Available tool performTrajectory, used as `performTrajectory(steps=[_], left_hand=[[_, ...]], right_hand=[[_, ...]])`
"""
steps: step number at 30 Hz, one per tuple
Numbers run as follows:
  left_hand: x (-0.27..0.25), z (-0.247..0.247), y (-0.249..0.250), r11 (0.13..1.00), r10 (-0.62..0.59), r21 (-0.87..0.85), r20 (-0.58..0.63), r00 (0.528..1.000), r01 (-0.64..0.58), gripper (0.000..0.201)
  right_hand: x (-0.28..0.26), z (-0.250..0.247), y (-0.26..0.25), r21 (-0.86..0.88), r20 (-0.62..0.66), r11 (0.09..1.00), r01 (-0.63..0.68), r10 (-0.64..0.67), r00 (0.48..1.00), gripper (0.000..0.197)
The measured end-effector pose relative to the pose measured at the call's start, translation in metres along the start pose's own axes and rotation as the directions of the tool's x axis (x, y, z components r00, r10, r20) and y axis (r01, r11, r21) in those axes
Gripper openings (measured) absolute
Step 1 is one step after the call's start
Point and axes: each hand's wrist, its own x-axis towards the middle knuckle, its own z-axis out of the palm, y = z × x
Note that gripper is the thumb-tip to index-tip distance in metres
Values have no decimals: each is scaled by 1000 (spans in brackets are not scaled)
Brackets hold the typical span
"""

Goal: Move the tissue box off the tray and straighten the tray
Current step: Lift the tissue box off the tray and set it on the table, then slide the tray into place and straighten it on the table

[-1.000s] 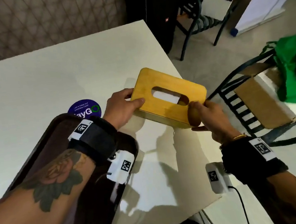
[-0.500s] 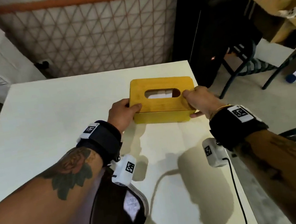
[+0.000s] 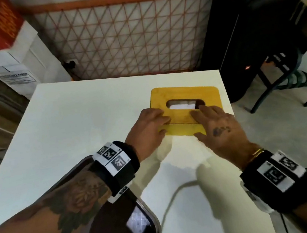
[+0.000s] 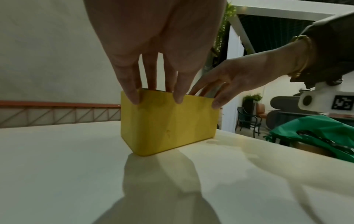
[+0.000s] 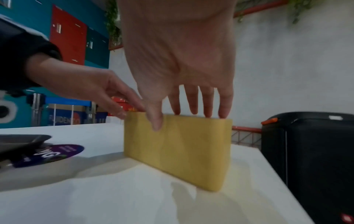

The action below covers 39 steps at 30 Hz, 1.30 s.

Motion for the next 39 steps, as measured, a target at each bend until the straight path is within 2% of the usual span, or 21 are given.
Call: performTrajectory(steps=[3,5,13,17,21,23,25,28,31,33,36,39], left_hand=[[17,0,-1,999,1,50,-37,999,1,24],[32,-2,0,996,9,88,-26,1000,-7,23],[80,-3,-5,988,8,155,95,995,-23,34],[91,-9,-3,983,-81,175,192,978,48,38],[75,-29,2,989,-123,113,233,965,98,42],[51,-49,0,986,-166,45,178,970,160,50],[16,-71,-7,963,-254,-65,98,962,261,51],[-54,-103,-23,866,-447,-233,39,894,443,41],[-137,-127,-41,769,-606,-255,4,796,586,32],[-201,-144,-52,706,-695,-243,-55,717,665,29],[-298,-161,-64,602,-798,-209,-128,588,771,24],[-386,-171,-69,501,-864,-185,-165,475,846,27]], right_hand=[[18,8,3,-43,-13,999,-28,27,1000,43],[33,7,8,-34,-35,999,-31,30,999,41],[80,-8,25,21,5,999,-46,46,999,45],[84,-14,30,42,33,997,-63,61,998,50],[75,-31,27,105,110,988,-111,99,989,57],[62,-34,16,165,67,980,-107,98,993,59],[46,-30,-2,222,6,970,-98,100,995,52],[18,-19,-42,330,-12,942,-59,66,998,32],[-13,-4,-93,545,97,834,-89,43,994,18],[-34,14,-124,627,176,771,-115,4,984,19],[-58,38,-159,547,248,828,-125,-18,969,22],[-70,50,-186,494,314,851,-175,13,949,23]])
